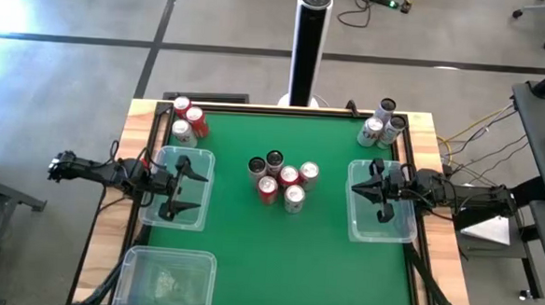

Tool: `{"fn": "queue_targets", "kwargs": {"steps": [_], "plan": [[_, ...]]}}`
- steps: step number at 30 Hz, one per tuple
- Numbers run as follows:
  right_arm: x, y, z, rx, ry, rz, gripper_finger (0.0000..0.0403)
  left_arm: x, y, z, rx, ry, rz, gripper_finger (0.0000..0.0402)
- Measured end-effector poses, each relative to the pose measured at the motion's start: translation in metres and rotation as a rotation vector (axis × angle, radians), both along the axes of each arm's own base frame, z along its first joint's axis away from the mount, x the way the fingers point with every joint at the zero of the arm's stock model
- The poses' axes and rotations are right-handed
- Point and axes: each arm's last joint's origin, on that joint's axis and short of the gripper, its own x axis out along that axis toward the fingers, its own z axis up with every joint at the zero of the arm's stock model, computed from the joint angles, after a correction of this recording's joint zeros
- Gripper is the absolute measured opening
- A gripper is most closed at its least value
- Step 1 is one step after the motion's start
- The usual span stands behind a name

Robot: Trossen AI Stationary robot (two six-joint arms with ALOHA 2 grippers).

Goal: Sort soda cans

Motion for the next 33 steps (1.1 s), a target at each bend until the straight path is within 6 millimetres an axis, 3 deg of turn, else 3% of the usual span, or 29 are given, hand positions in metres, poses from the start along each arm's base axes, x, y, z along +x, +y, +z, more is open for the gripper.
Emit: {"fn": "queue_targets", "kwargs": {"steps": [14, 20, 28, 33], "plan": [[0.000, 0.000, 0.000, 0.000, 0.000, 0.001, 0.0018, 0.000, 0.000, 0.000, 0.004, 0.000, 0.004, 0.0343], [0.000, 0.000, 0.000, 0.000, 0.000, 0.000, 0.0018, 0.000, 0.006, 0.000, 0.060, -0.006, 0.220, 0.0343], [0.000, 0.000, 0.000, 0.000, 0.000, 0.000, 0.0018, 0.000, 0.007, 0.007, -0.120, -0.069, 0.228, 0.0343], [0.000, 0.000, 0.000, 0.000, -0.001, 0.001, 0.0018, -0.006, 0.008, 0.030, -0.441, -0.293, 0.154, 0.0343]]}}
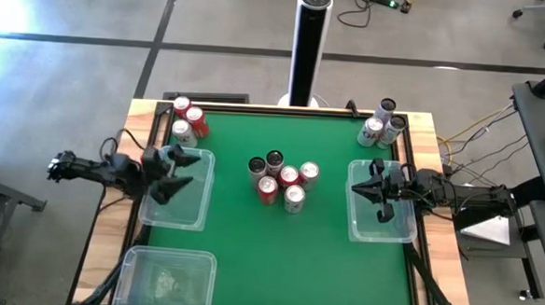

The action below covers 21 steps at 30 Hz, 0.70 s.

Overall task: Sort soda cans
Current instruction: Move the top left transparent bin to the top left of the table

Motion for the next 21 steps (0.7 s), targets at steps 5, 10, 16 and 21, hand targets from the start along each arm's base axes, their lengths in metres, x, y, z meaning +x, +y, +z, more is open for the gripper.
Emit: {"fn": "queue_targets", "kwargs": {"steps": [5, 10, 16, 21], "plan": [[0.000, 0.000, 0.000, 0.000, 0.001, 0.000, 0.0018, -0.007, 0.003, 0.014, -0.047, -0.159, 0.046, 0.0343], [0.000, 0.000, 0.000, 0.000, 0.000, 0.000, 0.0018, -0.015, 0.004, 0.025, -0.182, -0.313, -0.013, 0.0343], [0.000, 0.000, 0.000, 0.000, 0.000, 0.000, 0.0018, -0.018, 0.004, 0.030, -0.261, -0.365, -0.102, 0.0343], [0.000, -0.006, -0.001, -0.057, 0.009, -0.202, 0.0018, -0.006, 0.008, 0.045, -0.393, -0.131, 0.095, 0.0343]]}}
